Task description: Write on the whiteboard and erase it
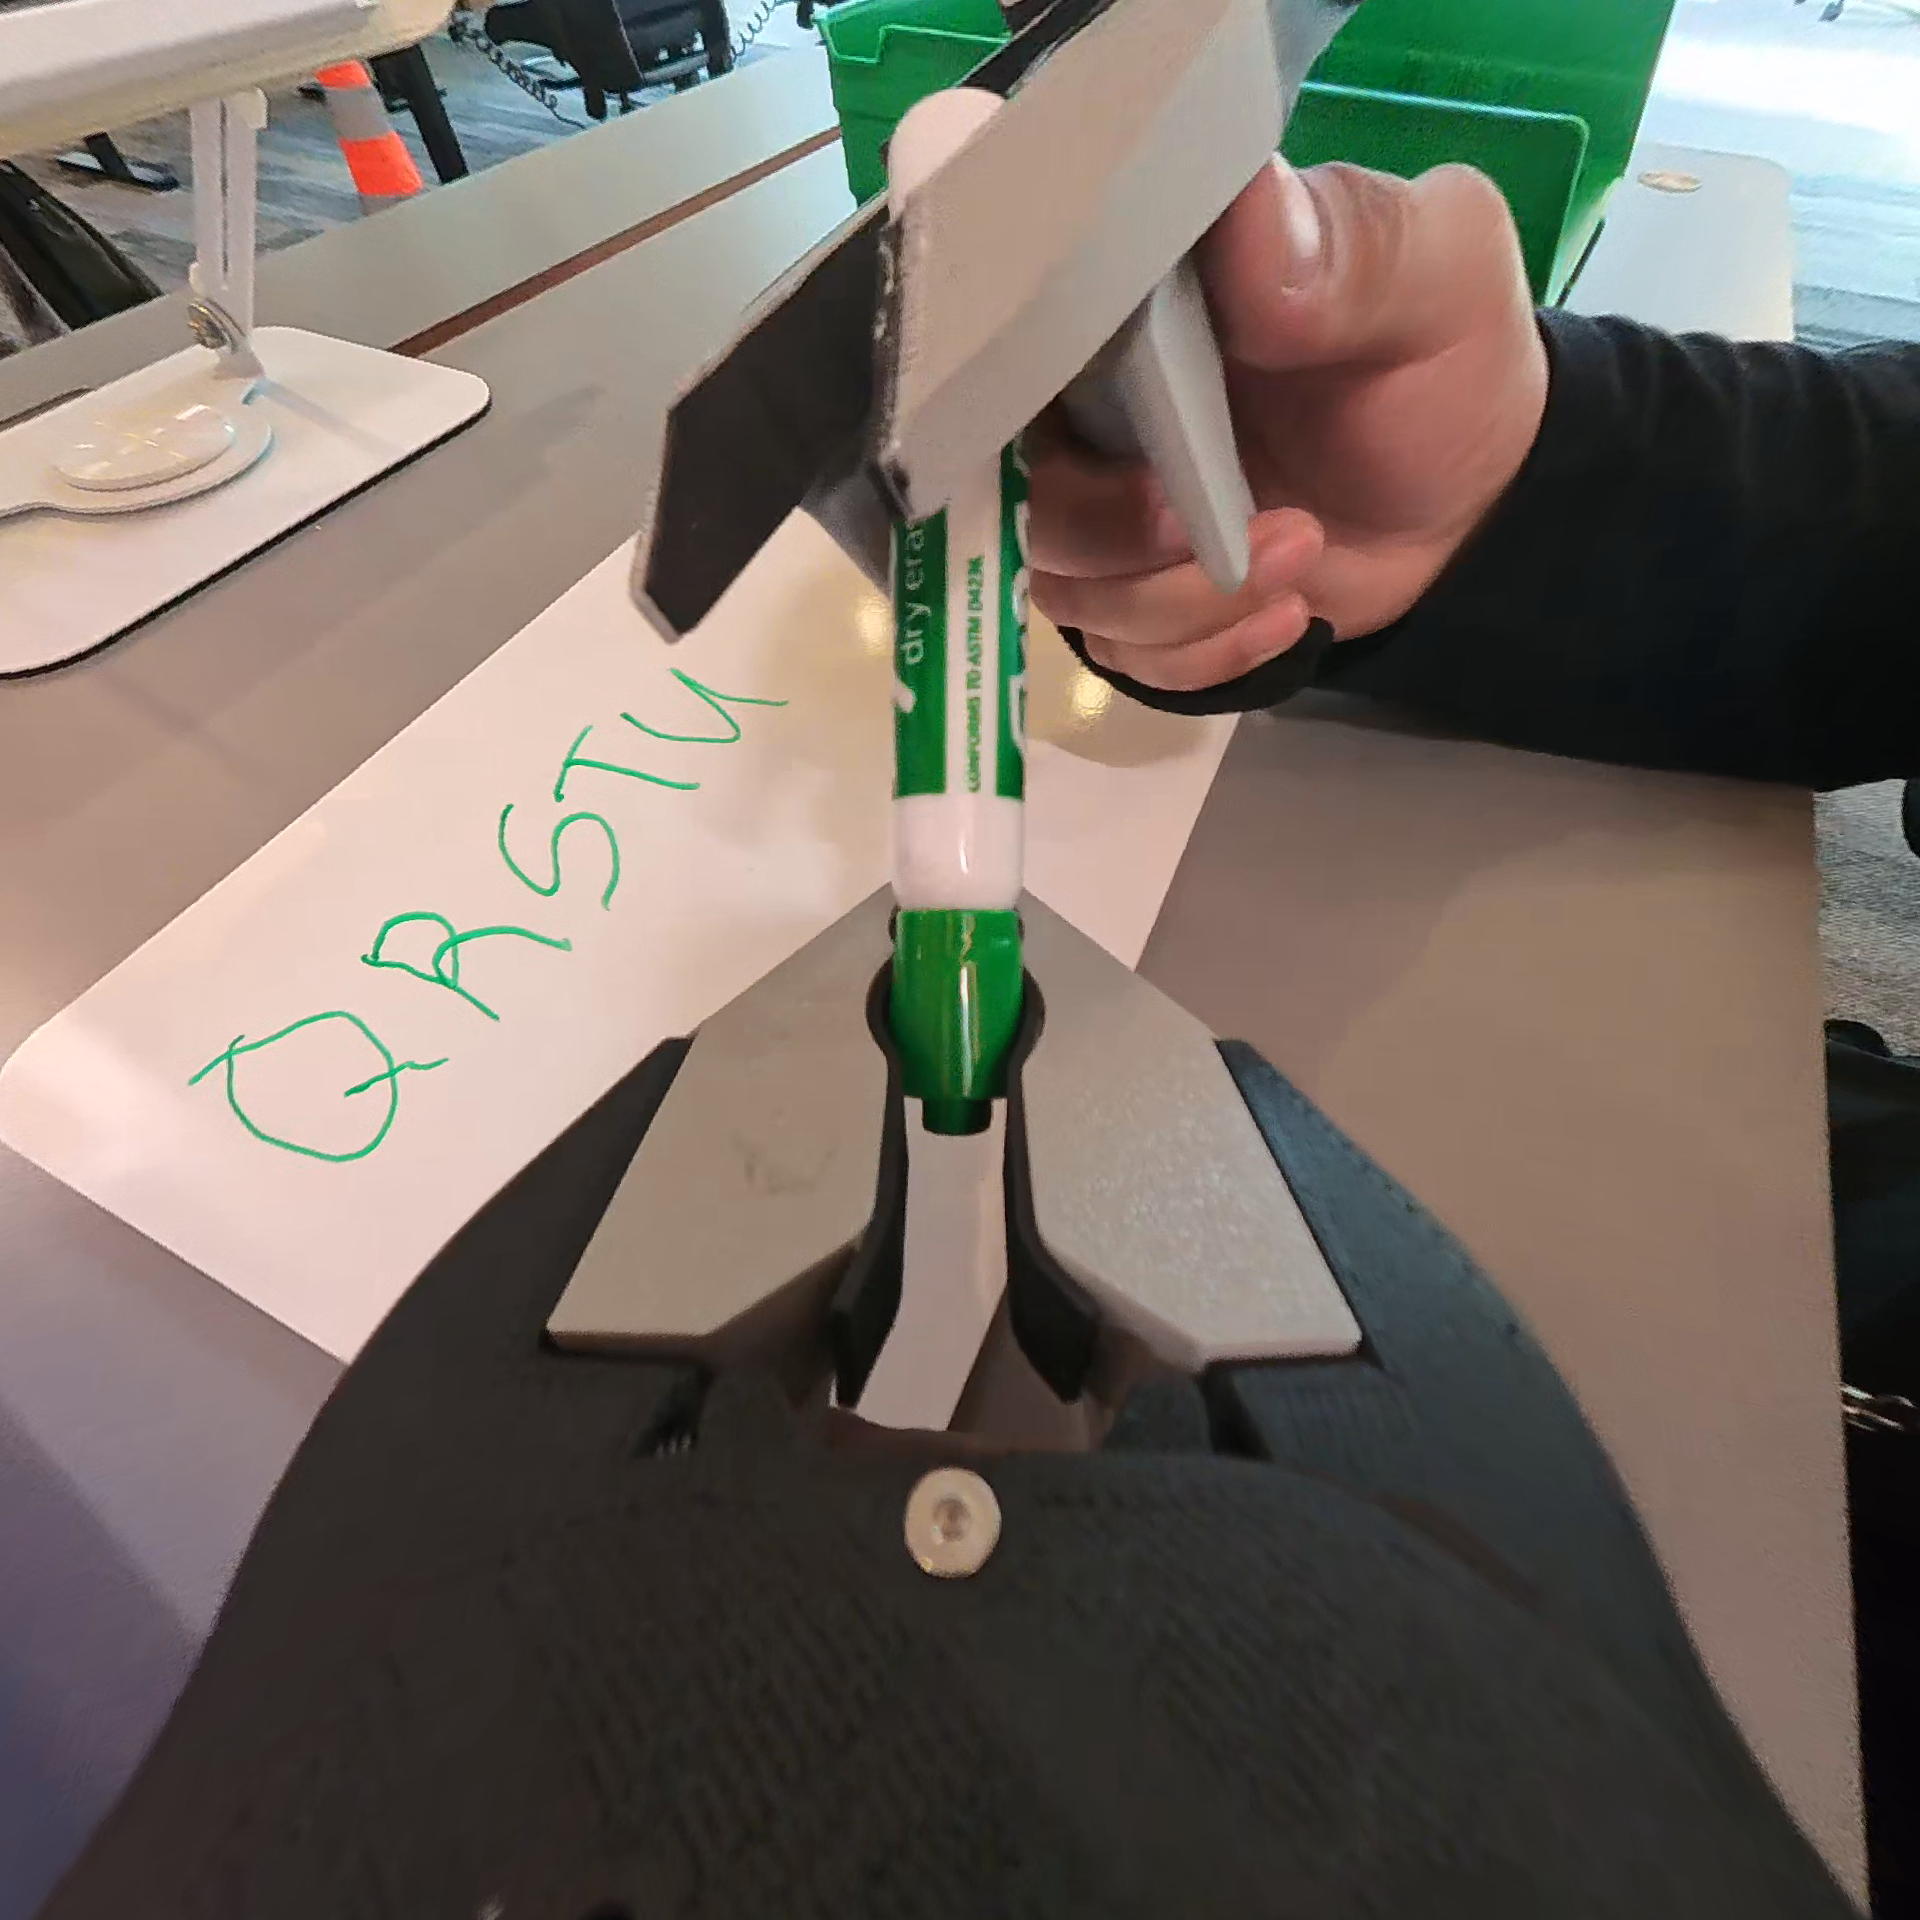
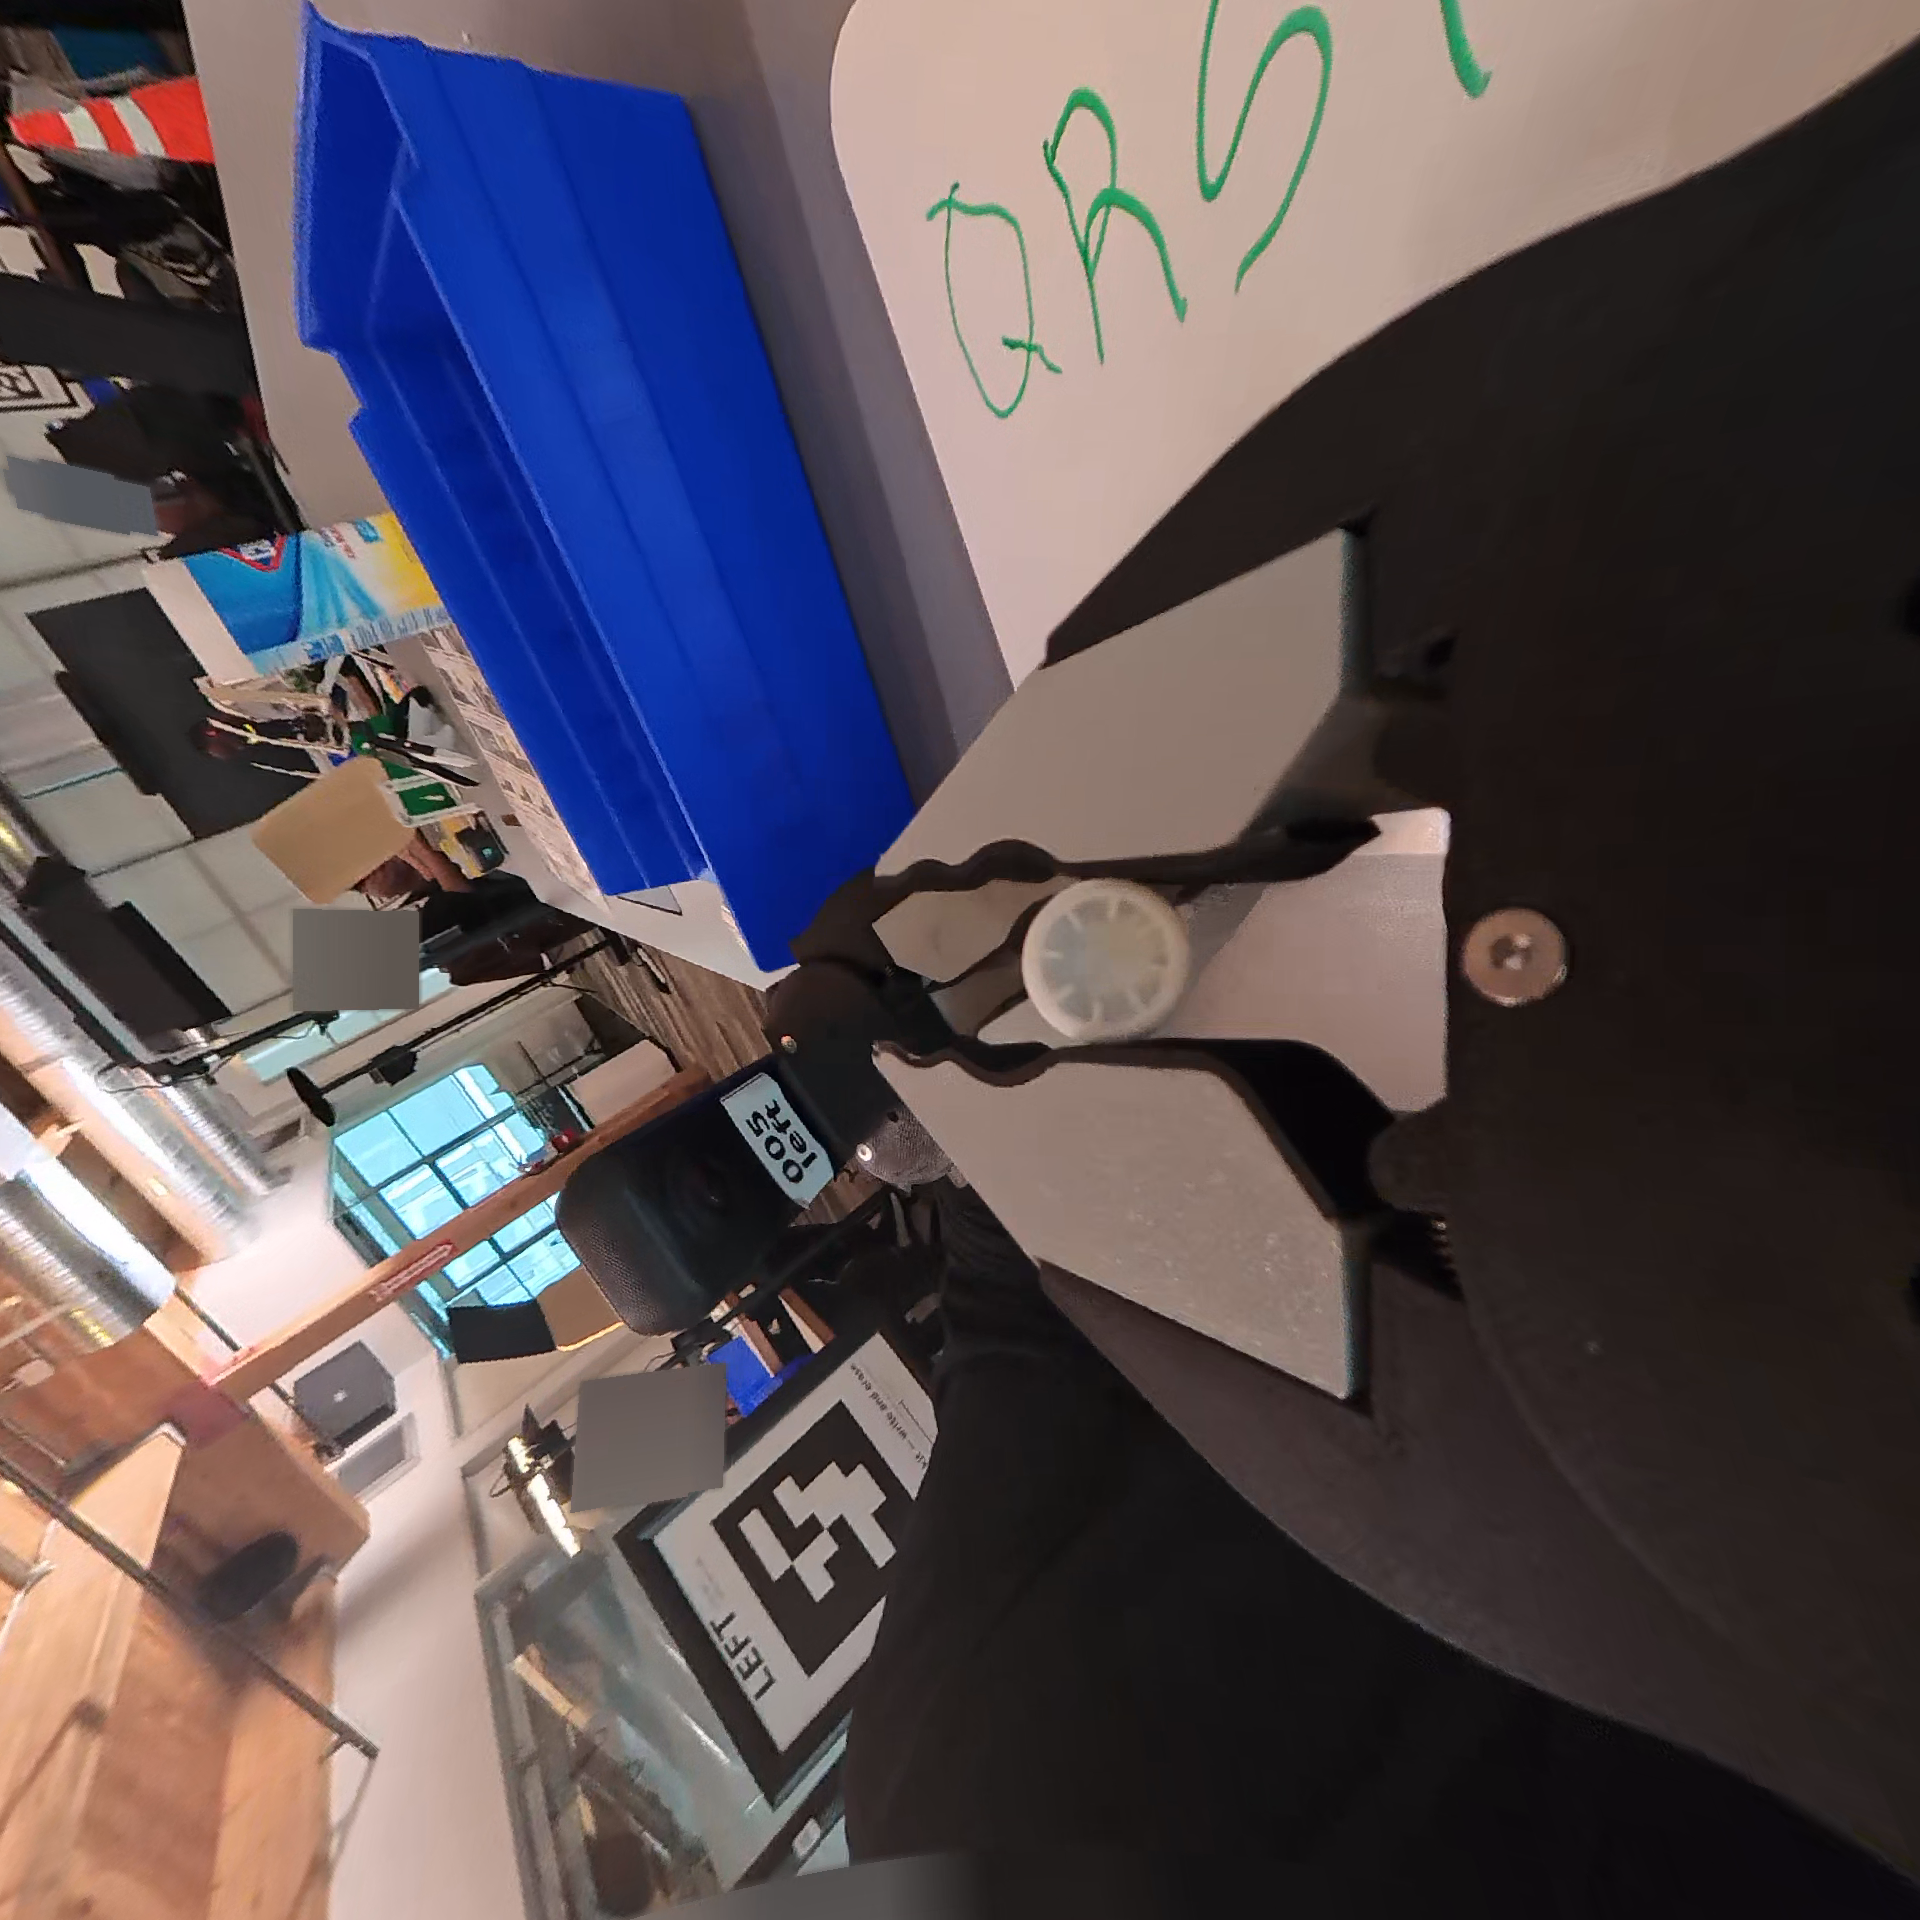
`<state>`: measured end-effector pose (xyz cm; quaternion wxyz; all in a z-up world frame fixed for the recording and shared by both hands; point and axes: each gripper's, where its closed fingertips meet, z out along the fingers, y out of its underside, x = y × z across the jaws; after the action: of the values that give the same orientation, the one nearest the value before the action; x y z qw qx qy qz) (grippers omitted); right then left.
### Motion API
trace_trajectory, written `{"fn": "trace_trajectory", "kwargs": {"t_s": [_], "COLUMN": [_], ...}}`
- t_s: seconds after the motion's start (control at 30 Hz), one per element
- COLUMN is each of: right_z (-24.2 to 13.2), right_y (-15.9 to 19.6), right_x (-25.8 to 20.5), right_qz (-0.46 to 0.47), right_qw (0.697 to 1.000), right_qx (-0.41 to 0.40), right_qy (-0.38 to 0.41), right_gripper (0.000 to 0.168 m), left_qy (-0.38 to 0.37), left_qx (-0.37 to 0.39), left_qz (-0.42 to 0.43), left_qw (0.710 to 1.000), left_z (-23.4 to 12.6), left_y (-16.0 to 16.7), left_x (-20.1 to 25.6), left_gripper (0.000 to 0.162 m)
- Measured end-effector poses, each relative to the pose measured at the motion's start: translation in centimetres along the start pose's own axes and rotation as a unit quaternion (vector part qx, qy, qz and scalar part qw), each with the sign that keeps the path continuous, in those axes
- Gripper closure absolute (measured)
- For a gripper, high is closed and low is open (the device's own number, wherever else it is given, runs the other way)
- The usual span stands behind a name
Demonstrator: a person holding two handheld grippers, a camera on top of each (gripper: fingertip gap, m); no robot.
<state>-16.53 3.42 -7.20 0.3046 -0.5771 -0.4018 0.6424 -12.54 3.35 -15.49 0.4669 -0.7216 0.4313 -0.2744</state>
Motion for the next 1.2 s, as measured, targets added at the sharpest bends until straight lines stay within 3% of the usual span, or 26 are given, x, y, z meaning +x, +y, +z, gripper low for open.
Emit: {"fn": "trace_trajectory", "kwargs": {"t_s": [0.23, 0.5, 0.73, 1.2], "right_z": [0.1, 0.6, -1.3, -1.2], "right_y": [0.6, 0.9, -1.3, -1.4], "right_x": [0.4, 0.6, 1.4, 1.4], "right_qz": [0.038, -0.007, 0.005, -0.006], "right_qw": [0.999, 0.999, 0.998, 0.998], "right_qx": [-0.011, -0.023, 0.04, 0.04], "right_qy": [-0.015, 0.023, 0.038, 0.047], "right_gripper": [0.141, 0.145, 0.145, 0.145], "left_qy": [-0.007, -0.009, -0.024, -0.015], "left_qx": [0.001, 0.0, -0.003, -0.015], "left_qz": [-0.002, -0.008, -0.025, -0.015], "left_qw": [1.0, 1.0, 0.999, 1.0], "left_z": [0.0, 0.0, 0.1, 0.3], "left_y": [0.0, 0.0, 0.1, 0.3], "left_x": [-0.2, -0.4, -1.2, -0.7], "left_gripper": [0.152, 0.151, 0.128, 0.131]}}
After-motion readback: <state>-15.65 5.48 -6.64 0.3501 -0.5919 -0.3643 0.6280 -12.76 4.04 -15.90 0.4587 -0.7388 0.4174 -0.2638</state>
